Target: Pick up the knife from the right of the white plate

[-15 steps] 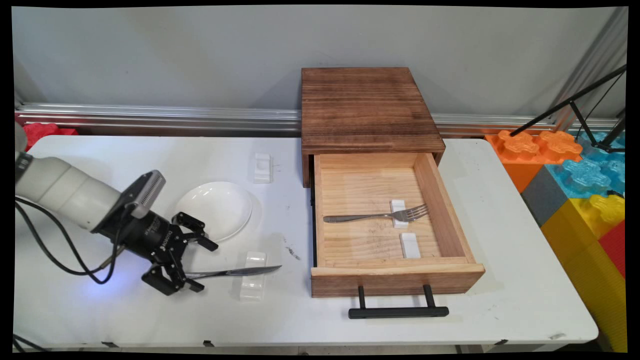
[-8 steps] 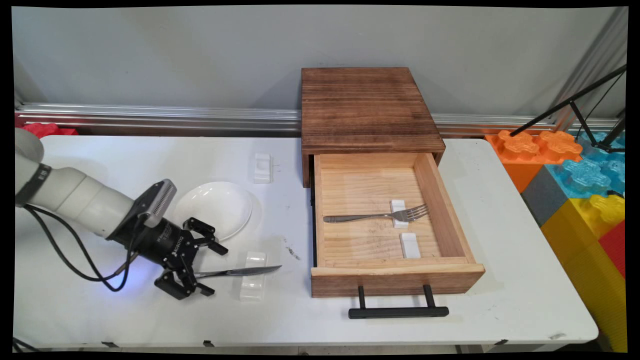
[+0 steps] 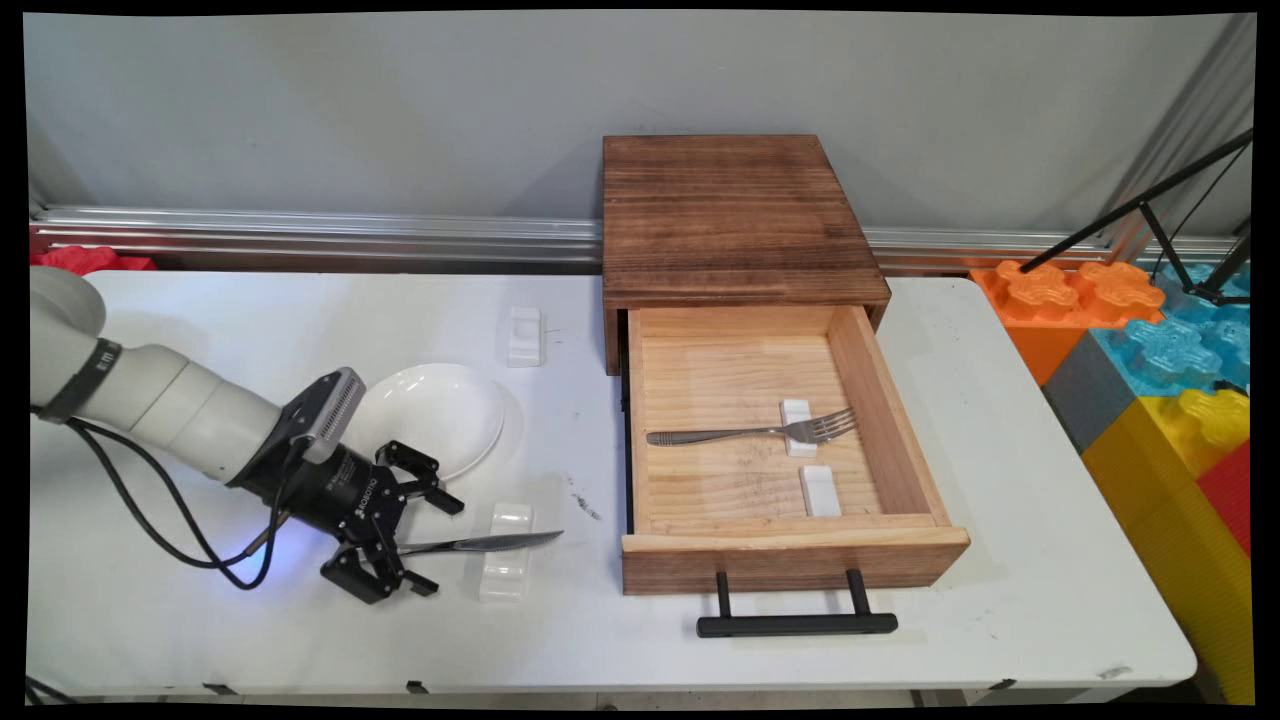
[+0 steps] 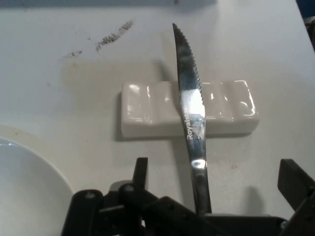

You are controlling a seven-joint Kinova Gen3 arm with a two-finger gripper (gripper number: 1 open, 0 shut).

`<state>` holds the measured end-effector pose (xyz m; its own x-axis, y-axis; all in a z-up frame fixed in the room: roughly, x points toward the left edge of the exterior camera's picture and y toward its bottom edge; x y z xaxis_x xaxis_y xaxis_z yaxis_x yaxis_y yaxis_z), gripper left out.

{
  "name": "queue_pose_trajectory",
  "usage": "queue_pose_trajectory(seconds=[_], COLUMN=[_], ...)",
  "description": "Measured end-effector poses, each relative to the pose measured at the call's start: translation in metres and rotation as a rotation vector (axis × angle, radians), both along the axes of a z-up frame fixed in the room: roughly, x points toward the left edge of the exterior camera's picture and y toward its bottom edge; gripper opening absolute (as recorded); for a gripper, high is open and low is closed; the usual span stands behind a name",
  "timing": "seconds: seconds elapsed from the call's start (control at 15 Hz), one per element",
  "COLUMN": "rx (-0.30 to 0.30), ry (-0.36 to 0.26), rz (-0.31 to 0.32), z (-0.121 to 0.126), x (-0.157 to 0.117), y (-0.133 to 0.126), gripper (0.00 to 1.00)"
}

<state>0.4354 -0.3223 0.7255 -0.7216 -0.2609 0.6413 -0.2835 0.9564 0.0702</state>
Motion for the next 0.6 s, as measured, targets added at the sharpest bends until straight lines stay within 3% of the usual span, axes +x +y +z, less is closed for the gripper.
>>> queue_pose_trajectory(seconds=[0.53,0.6], rx=[-0.001,0.001], ry=[-0.012,-0.015], rz=[-0.006,-0.008], z=[-0.003,-0.0032], x=[0.0005,0.0006], y=[-0.0023,-0.0025], gripper=[1.0,0.0])
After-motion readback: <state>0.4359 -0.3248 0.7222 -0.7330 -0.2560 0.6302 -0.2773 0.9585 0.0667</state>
